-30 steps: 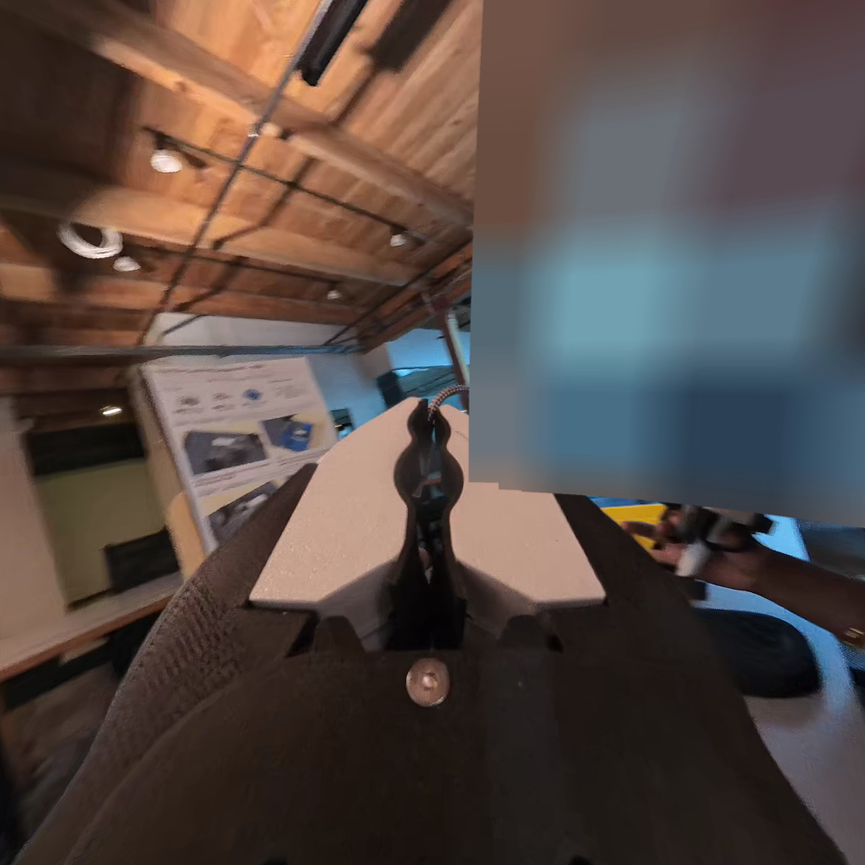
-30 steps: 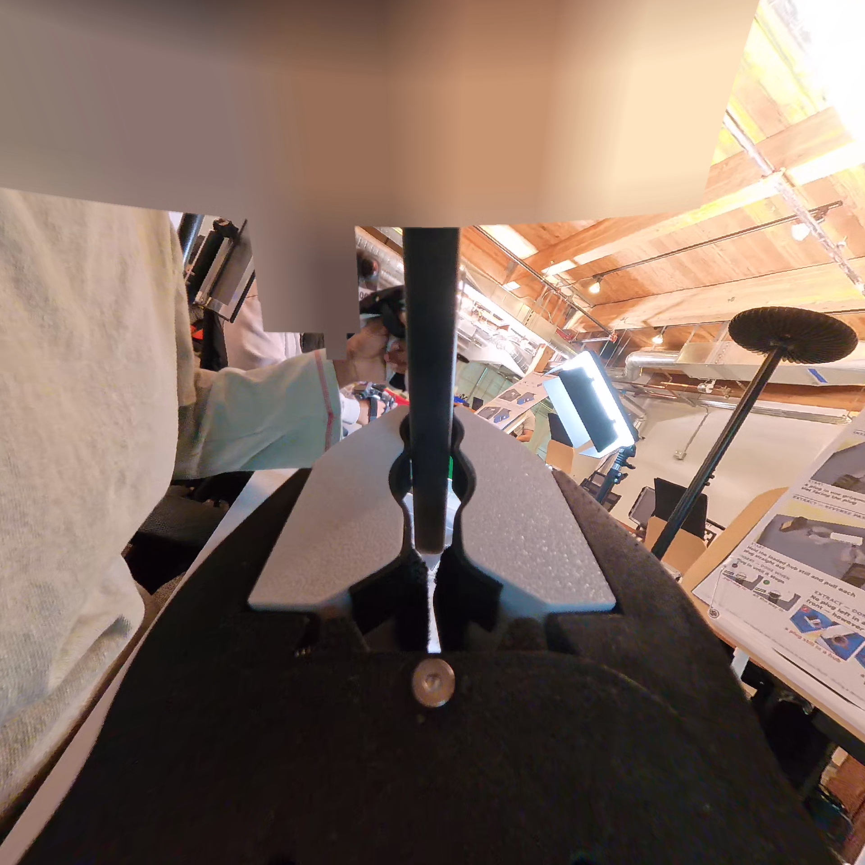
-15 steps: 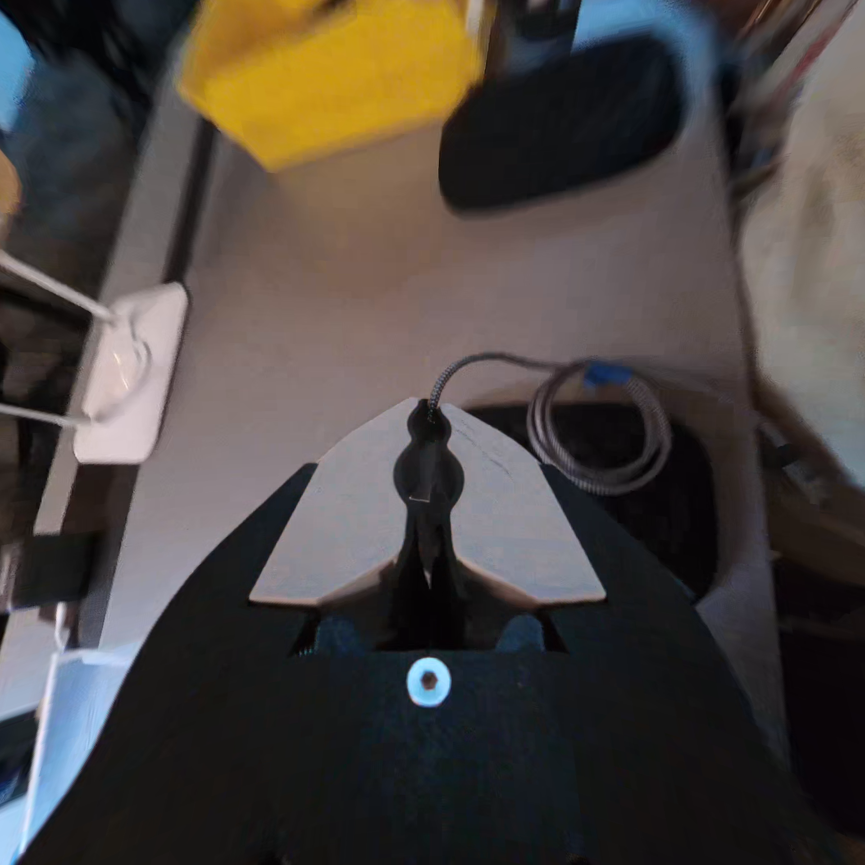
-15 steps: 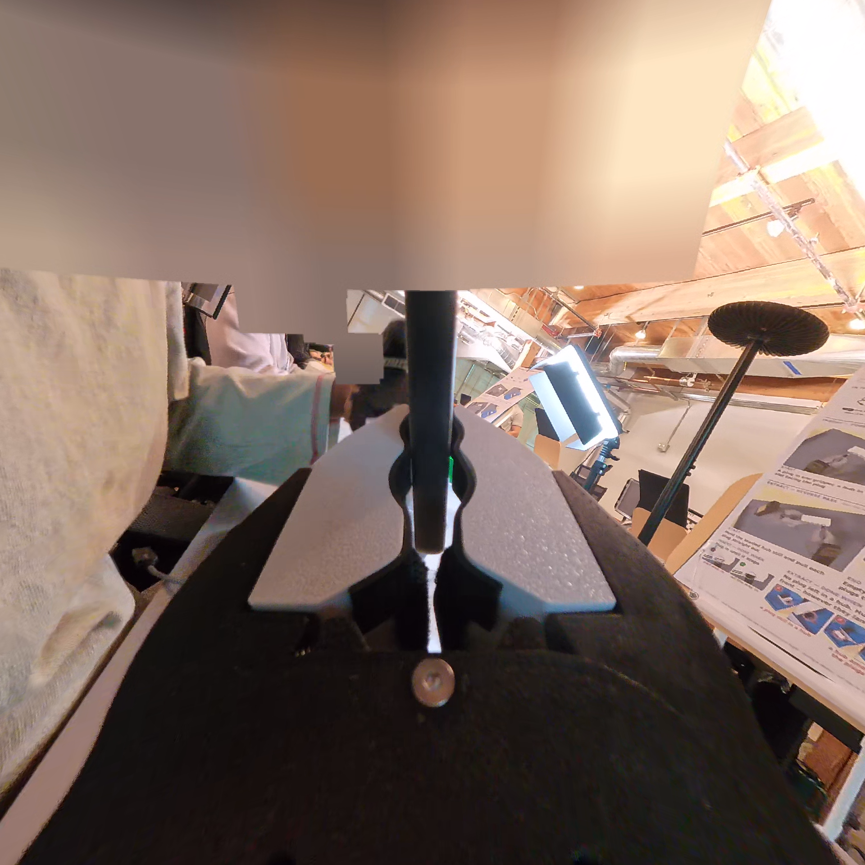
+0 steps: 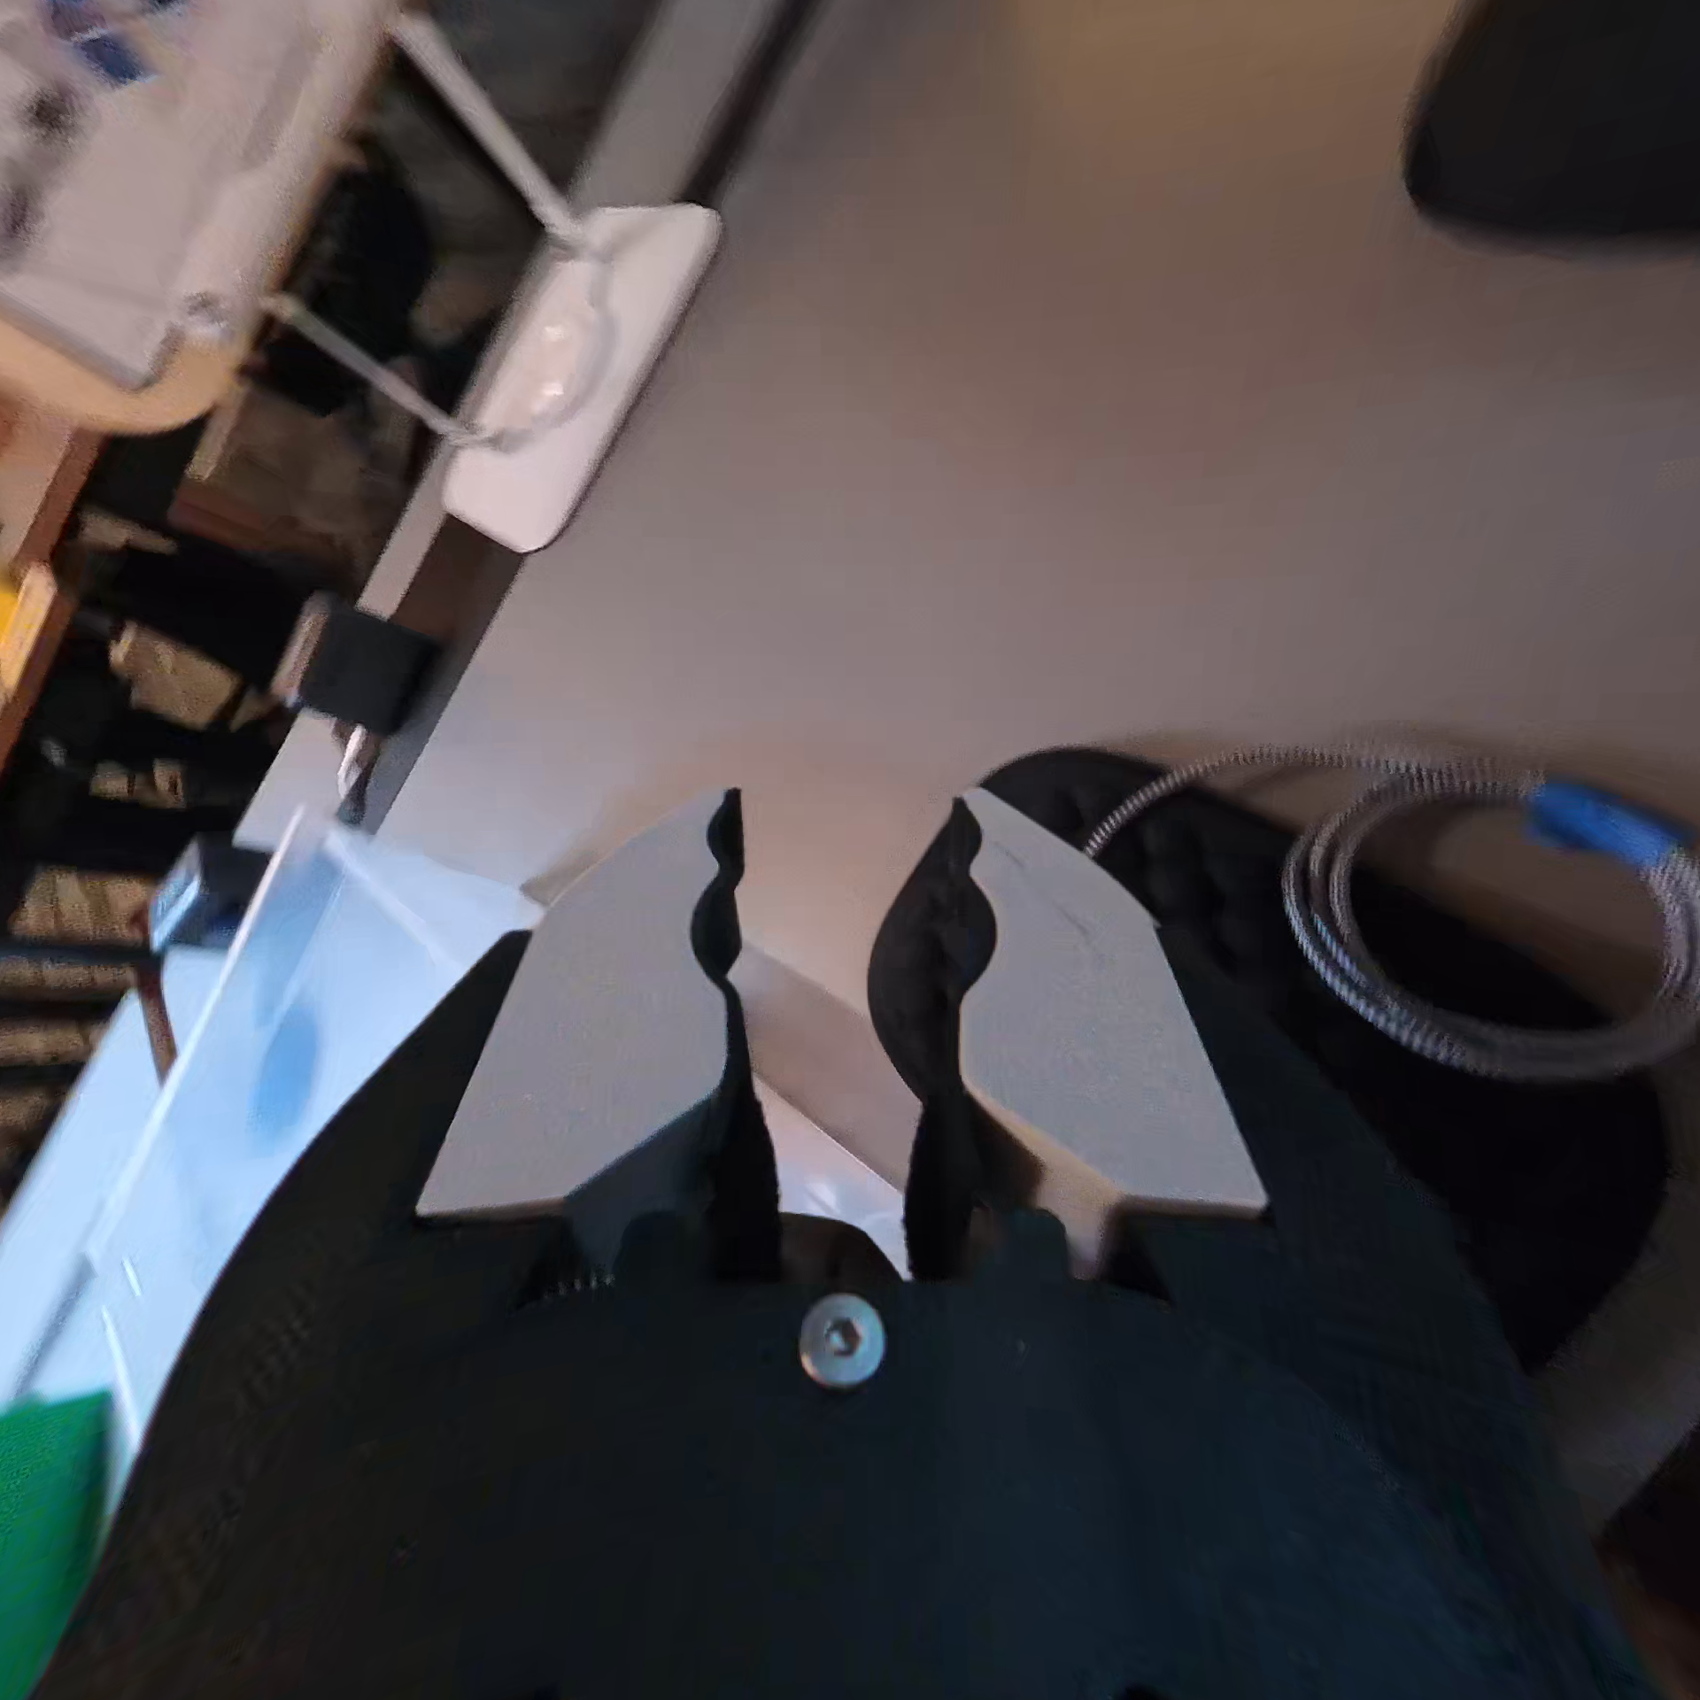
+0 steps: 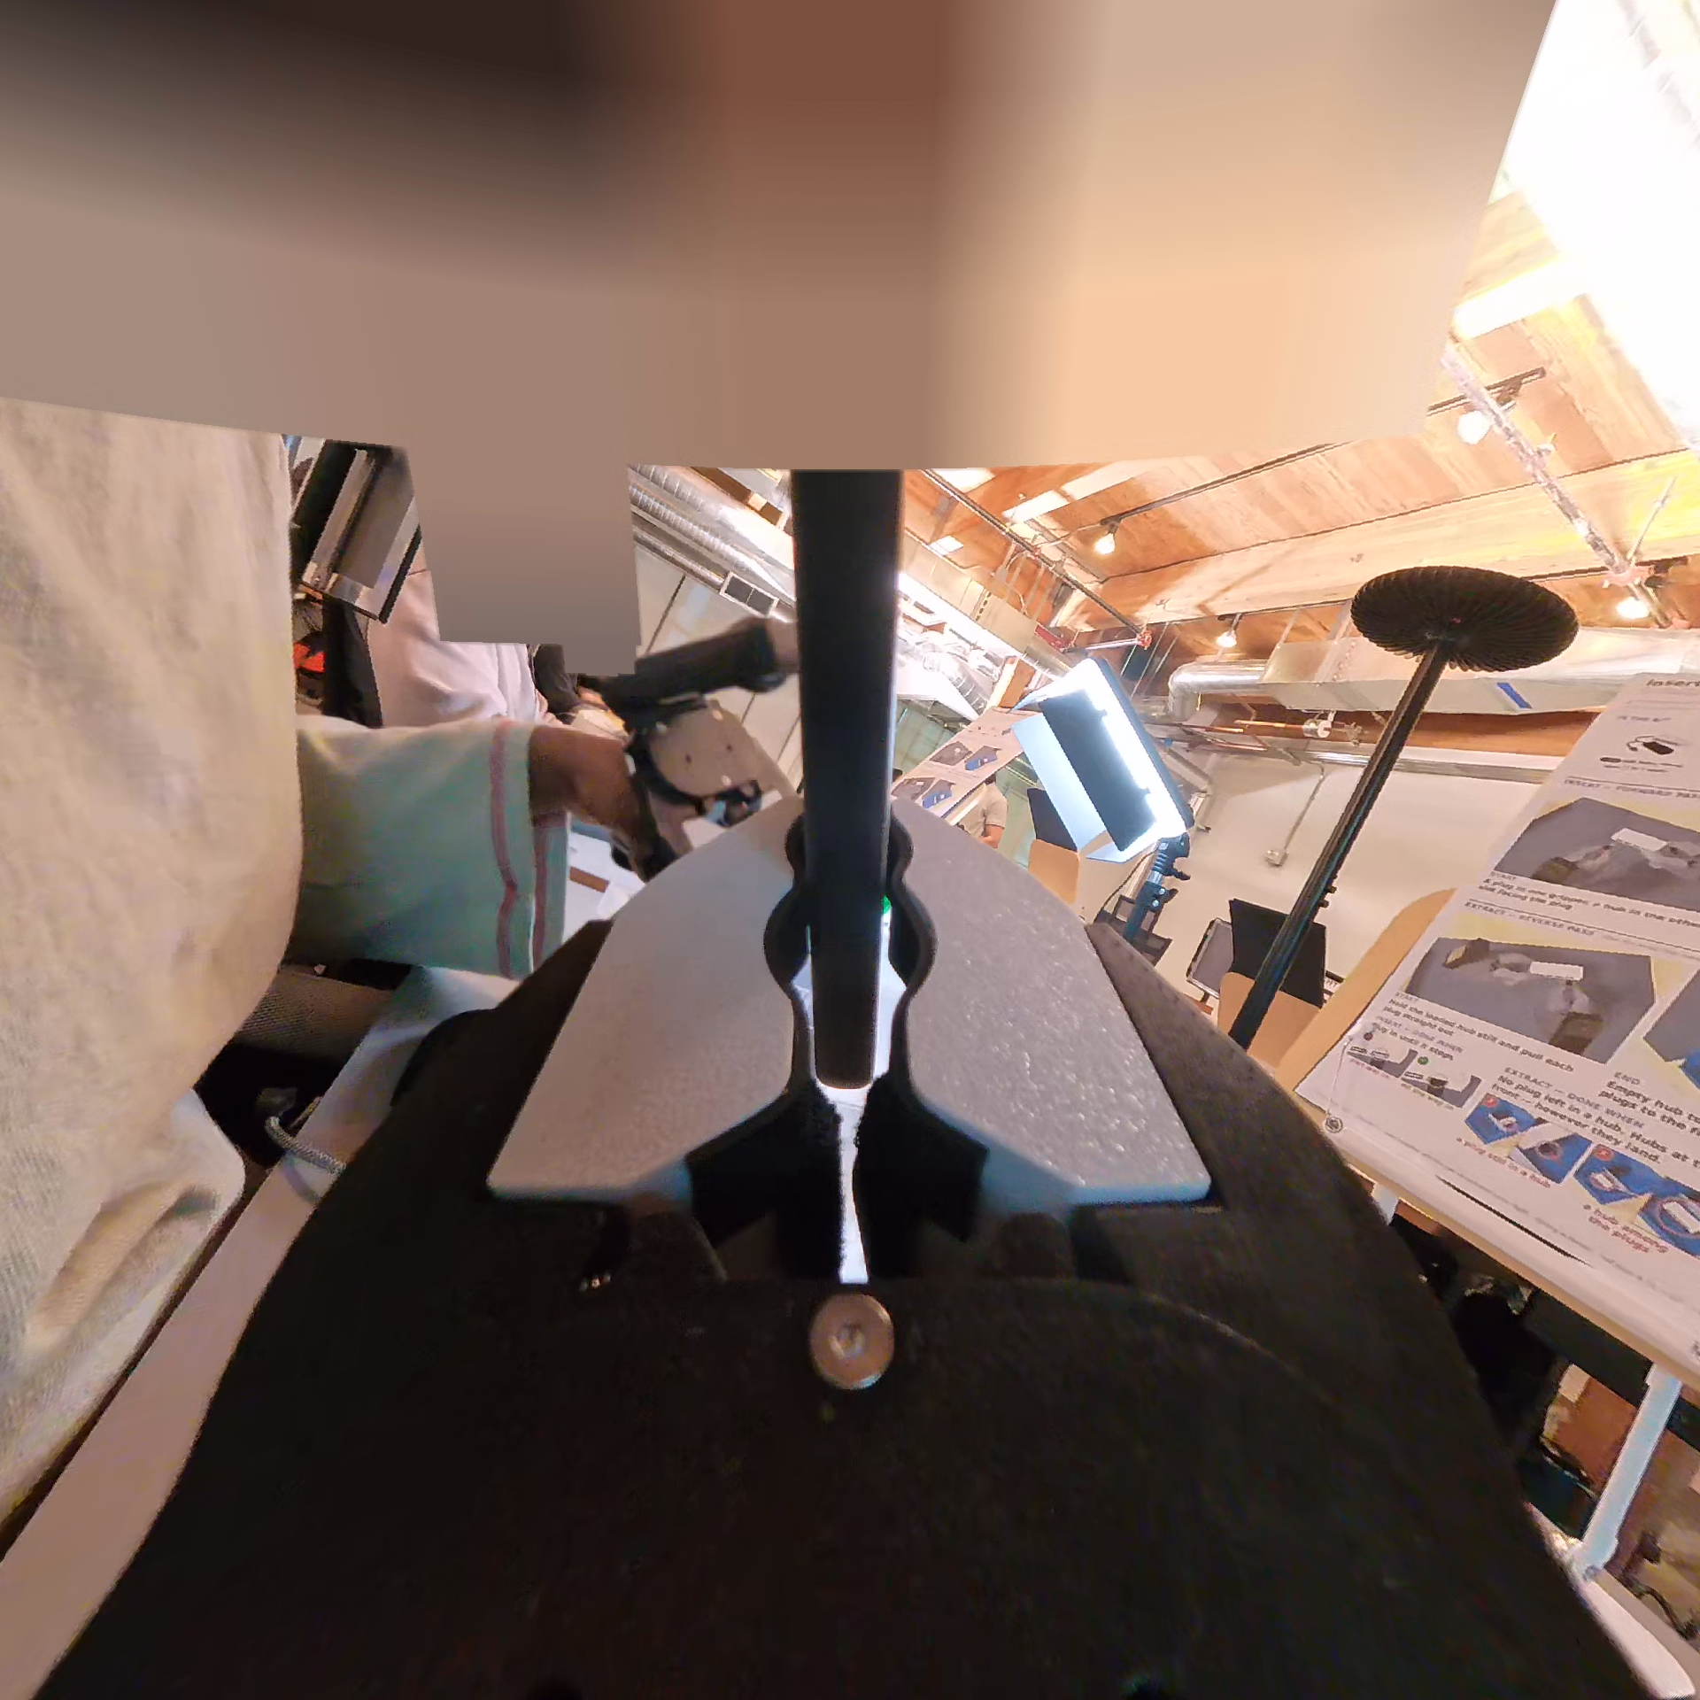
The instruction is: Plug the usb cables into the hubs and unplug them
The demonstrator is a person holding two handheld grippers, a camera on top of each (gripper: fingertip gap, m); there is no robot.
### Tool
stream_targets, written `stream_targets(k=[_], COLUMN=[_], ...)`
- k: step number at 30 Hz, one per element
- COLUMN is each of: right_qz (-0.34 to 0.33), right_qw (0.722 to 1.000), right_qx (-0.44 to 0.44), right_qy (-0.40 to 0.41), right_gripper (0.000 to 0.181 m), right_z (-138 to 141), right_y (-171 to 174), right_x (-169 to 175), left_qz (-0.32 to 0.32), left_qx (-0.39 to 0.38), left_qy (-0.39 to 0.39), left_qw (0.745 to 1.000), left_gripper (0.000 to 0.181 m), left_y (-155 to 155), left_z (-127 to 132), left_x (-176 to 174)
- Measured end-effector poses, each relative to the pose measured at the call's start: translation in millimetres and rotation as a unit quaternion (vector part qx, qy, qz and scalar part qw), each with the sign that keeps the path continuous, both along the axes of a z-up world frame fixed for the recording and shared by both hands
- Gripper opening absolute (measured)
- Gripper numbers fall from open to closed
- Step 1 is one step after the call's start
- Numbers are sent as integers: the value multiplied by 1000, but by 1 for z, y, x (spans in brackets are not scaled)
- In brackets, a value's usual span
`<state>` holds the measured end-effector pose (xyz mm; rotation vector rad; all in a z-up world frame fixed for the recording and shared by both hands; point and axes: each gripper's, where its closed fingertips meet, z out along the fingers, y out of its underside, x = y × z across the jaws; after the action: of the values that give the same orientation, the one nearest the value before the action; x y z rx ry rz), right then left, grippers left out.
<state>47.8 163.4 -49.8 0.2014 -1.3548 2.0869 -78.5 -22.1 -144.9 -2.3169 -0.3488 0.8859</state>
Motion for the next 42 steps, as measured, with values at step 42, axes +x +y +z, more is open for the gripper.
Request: stream_targets(k=[42], right_qz=[-40], right_qw=[999], right_qx=[-20], right_qy=[28], right_gripper=[12], right_z=[17], right_y=[21], right_x=[8], left_qz=[15], left_qx=[246], left_qy=[281], left_qw=[927], left_gripper=[4], left_y=[59], left_z=[160], left_x=[-32])
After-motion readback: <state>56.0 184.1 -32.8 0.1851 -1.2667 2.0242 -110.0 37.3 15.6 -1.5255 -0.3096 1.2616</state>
